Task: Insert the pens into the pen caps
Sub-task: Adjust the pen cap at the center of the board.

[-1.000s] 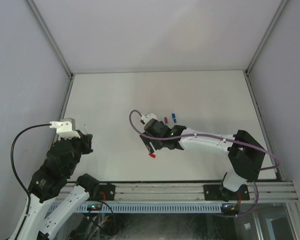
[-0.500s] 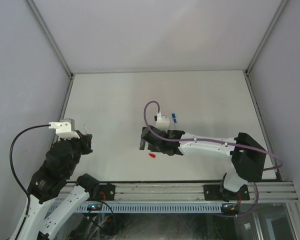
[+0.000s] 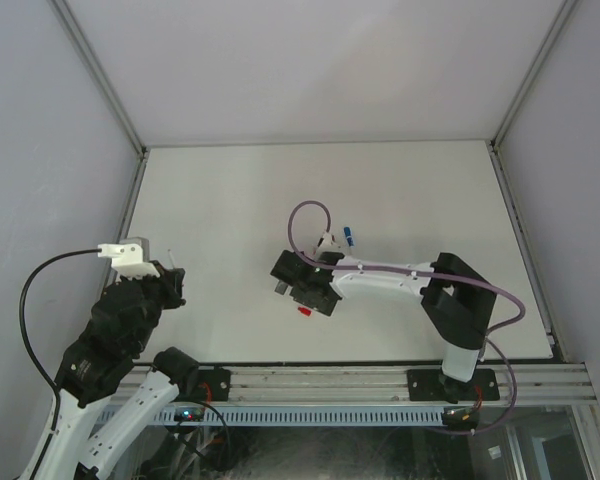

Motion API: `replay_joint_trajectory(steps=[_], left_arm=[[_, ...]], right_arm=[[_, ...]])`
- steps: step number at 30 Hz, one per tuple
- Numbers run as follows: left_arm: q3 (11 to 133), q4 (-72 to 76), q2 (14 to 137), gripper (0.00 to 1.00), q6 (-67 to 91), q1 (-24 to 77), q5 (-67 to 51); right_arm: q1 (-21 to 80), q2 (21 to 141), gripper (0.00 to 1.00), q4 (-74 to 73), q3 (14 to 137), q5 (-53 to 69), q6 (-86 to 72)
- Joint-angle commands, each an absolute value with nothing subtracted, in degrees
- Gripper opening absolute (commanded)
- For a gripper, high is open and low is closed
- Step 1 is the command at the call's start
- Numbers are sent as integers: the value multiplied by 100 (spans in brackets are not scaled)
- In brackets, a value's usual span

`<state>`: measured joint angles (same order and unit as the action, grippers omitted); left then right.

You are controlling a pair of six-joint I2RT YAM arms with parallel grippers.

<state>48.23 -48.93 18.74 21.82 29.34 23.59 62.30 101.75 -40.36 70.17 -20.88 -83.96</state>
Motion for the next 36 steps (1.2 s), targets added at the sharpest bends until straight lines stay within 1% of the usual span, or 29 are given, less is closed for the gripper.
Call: replay_joint_trajectory(steps=[1,9,19,25,32,36], left_arm=[[4860,-4649,1862,0,2098,2918,2284],[4852,-4649,1849,0,2102,2918,2276],[4852,-4641,1863,0,2092,2918,2272],[4849,-4641,1857,0,2089,2918,2281],[4852,-4649,1837,0,2101,2916,2310],[4850,-4649,1837,0,2095,2918,2311]], right_arm=[[6152,10422,94,-4508,7602,-1865,-8773],[6075,10832,92,-4942,7971,-1765,-8910],[6103,11160,84,-5171,8174,-1636,-8942],[6162,11228,79,-5272,8174,-1661,-9025],[6148,11324,66,-5249,8174,-1583,-8980],[6136,11366,63,-5221,8174,-1557,-8960]])
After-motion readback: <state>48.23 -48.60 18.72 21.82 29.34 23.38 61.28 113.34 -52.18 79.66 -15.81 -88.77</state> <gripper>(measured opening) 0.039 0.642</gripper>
